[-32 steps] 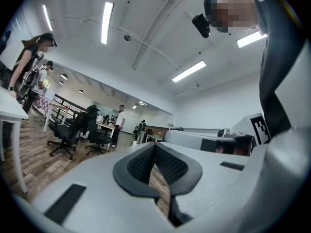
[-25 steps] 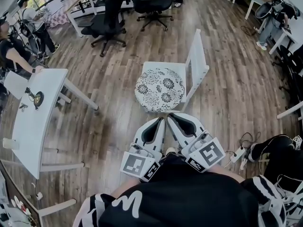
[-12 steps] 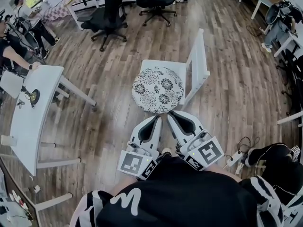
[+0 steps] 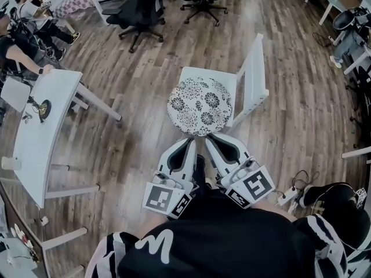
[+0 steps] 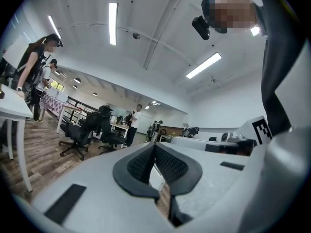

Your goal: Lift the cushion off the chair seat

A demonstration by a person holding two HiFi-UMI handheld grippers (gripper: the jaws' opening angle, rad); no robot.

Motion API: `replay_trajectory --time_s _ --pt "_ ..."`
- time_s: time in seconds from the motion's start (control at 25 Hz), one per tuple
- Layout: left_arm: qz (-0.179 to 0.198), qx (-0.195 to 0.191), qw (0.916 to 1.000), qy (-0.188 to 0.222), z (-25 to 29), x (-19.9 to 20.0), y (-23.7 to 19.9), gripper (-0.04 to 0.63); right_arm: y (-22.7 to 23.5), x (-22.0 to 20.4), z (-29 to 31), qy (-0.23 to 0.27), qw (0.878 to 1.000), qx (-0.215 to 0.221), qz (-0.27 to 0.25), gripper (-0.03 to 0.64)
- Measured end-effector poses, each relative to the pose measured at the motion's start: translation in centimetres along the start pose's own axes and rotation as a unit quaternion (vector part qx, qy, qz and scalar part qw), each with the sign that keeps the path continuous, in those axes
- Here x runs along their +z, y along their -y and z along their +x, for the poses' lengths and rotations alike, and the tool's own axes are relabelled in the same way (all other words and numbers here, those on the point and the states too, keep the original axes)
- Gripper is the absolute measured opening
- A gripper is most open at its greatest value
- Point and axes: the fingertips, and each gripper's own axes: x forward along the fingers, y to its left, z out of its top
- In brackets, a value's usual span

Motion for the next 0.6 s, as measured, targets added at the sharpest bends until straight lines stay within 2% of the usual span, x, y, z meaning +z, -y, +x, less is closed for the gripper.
replay_trajectory --time_s 0.28,0.6 --pt "-0.003 -0.026 0.9997 0.000 4.2 0.5 -2.9 0.003 3.8 0.1 3.1 -0.002 0.999 -0.037 -0.009 0.031" --pt "-0.004 -0.058 0.9983 -0.004 11.9 2.6 -9.6 0.003 10.2 0.2 10.4 0.000 0.997 -0.078 -0.013 0.031"
